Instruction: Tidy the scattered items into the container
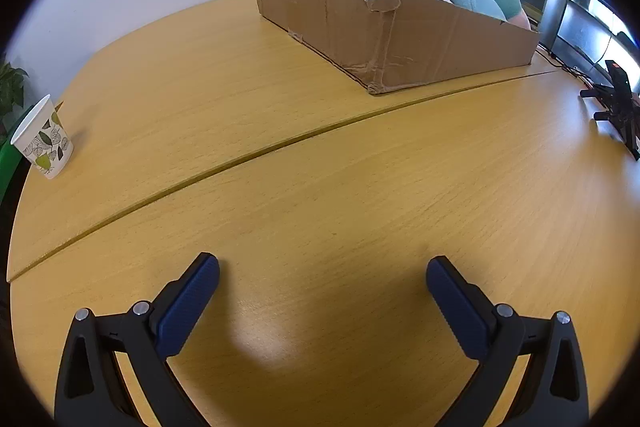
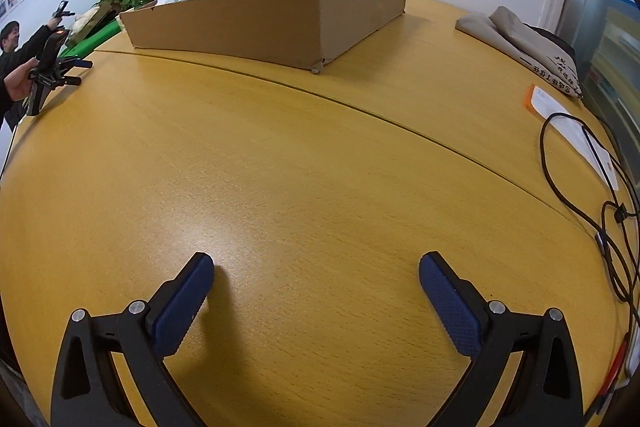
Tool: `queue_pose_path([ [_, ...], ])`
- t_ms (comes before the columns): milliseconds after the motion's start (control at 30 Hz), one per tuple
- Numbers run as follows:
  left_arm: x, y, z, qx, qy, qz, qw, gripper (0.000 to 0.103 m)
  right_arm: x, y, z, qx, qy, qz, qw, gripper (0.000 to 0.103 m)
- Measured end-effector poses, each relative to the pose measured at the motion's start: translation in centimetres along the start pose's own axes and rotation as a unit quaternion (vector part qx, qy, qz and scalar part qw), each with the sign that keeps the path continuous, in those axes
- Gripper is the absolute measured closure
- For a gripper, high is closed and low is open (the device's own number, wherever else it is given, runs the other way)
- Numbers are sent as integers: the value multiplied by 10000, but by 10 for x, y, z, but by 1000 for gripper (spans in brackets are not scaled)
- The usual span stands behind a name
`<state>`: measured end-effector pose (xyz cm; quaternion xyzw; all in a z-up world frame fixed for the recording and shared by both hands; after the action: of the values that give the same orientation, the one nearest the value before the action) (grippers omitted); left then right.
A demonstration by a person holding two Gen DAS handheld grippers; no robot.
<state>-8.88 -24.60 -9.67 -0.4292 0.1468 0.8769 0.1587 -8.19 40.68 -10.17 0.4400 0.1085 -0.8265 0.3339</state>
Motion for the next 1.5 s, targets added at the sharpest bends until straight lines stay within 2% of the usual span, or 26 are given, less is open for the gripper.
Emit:
queue_pose_path([
  [300,1,3,1,127,-28,-66,9999,0,-2,-12,1,-17,4,-8,10000,0],
  [1500,1,-1,2,104,-19,-40,9999,0,-3,-11,1,-23,0,-8,10000,0],
])
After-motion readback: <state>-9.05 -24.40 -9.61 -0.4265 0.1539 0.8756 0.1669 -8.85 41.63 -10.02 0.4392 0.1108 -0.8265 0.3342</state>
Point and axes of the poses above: each gripper's, at about its wrist camera, not at the fingertips, and x roughly the way its jaws point, y to its left, z to its top, the point moved 2 cm from there along x, roughly the way its jaws point, and after that the axes turned 9 degrees about z, right-handed, at the moved point
